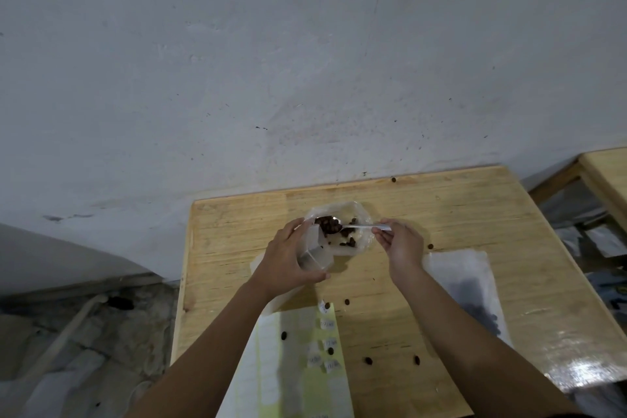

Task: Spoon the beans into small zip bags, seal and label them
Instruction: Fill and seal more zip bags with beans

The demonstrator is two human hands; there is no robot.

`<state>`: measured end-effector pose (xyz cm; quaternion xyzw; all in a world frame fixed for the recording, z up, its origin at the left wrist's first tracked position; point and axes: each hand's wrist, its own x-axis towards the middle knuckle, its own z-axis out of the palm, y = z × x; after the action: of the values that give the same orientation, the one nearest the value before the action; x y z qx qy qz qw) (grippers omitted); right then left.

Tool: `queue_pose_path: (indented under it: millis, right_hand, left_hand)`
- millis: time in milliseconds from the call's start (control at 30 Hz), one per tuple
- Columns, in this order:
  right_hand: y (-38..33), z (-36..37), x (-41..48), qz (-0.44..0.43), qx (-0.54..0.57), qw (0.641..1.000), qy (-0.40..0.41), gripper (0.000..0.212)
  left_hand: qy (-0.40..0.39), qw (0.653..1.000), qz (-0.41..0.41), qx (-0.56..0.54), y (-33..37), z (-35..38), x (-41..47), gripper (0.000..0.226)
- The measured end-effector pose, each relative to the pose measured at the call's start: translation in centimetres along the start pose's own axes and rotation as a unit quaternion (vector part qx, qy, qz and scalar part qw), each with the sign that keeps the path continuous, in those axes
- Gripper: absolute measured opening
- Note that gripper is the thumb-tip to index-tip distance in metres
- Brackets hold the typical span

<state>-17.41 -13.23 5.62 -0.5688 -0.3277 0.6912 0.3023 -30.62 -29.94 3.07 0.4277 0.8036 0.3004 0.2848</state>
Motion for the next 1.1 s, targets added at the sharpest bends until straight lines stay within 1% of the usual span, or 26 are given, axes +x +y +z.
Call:
queue_pose_path:
  millis: [100,267,367,467,533,633,733,833,900,967,1033,1100]
  right_hand:
    - [-1.2,-0.7,0.0,-0.052,-0.015,0.998,0.011,0.024]
    - [-2.5,-1.2,-0.7,-0.130,-0.058,0.990,-0.023,0.025]
    - [-2.7,-0.9,-1.9,-0.178,-0.100,0.976,-0.081,0.025]
    - [-2.4,-0.4,-3.1,-0.226,-0.147,0.952,-0.147,0.025]
    - [-2.3,-0.4,-3.3,-0.256,-0.145,0.944,-0.147,0.025]
    - [-2.2,-0.8,-2.9,-0.280,-0.118,0.947,-0.101,0.028]
    - [-1.6,-1.2,-2.1,-0.270,-0.125,0.953,-0.058,0.027]
    - [-0.3,-1.2,-1.4,-0.220,-0.130,0.966,-0.031,0.021]
    - [0.3,-1.0,-1.1,-0.161,-0.094,0.982,-0.013,0.018]
    - [0.5,-0.8,-1.1,-0.107,-0.033,0.994,-0.003,0.016]
    - [0.4,-0.3,-1.3,-0.092,0.018,0.996,-0.005,0.014]
    - [0.2,0.1,-1.7,-0.109,0.048,0.993,-0.012,0.014]
  left_hand:
    - [-0.002,1.000,-0.024,0.007,0.0,-0.1,0.4,0.121]
    - [0.005,0.999,-0.030,0.013,0.6,-0.3,1.0,0.124]
    - [0.005,0.999,-0.031,0.010,0.9,-0.2,1.3,0.120]
    - [0.004,1.000,-0.027,0.006,1.1,-0.2,1.3,0.114]
    - [0.004,1.000,-0.027,0.003,1.1,-0.3,1.2,0.118]
    - [0.005,1.000,-0.028,-0.003,1.2,-0.4,1.1,0.121]
    - [0.009,1.000,-0.023,-0.010,1.1,-0.4,0.8,0.119]
    - [0.008,1.000,-0.020,-0.020,1.1,-0.3,0.5,0.115]
    - [0.005,1.000,-0.015,-0.026,1.1,-0.2,0.3,0.112]
    - [-0.001,0.999,-0.009,-0.035,1.0,-0.2,0.1,0.110]
    - [-0.011,0.999,-0.004,-0.049,0.9,-0.2,-0.1,0.108]
    - [-0.022,0.997,-0.003,-0.068,0.7,-0.3,-0.2,0.105]
